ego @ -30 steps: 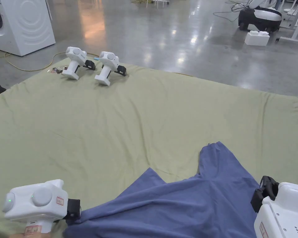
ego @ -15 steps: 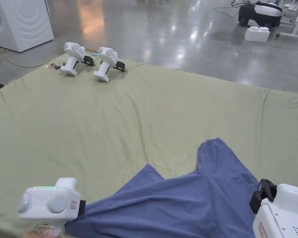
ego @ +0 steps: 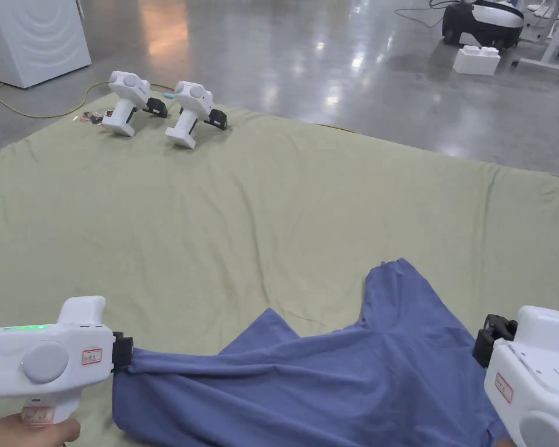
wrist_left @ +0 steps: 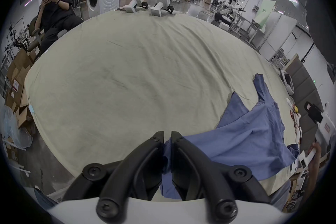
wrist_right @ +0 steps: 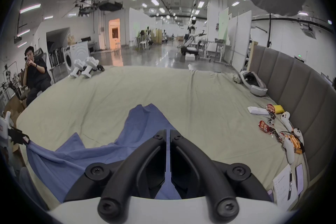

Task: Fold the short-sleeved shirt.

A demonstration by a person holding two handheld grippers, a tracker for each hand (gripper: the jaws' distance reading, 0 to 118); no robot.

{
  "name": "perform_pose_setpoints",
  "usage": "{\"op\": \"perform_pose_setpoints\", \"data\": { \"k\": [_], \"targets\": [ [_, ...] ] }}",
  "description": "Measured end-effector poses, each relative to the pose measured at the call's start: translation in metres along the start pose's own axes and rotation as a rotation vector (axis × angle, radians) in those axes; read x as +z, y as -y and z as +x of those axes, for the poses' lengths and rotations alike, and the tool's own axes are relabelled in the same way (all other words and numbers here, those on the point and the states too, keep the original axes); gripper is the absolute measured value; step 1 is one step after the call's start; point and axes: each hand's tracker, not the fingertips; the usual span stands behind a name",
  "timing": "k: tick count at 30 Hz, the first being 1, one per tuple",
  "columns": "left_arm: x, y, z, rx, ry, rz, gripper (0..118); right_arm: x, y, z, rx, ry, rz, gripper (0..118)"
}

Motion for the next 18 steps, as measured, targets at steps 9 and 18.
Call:
{"op": "perform_pose_setpoints", "data": {
  "k": [9,18],
  "targets": [
    [-0.015,0.013,-0.002,-0.007,-0.034,-0.033,10,-0.111,-0.028,0.026,0.148,-0.042,-0.294,44],
    [-0.017,0.017,0.001,-0.002,-0.050,-0.045,10,-0.212,-0.015,0.022,0.147,-0.147,-0.589,66]
  ]
}}
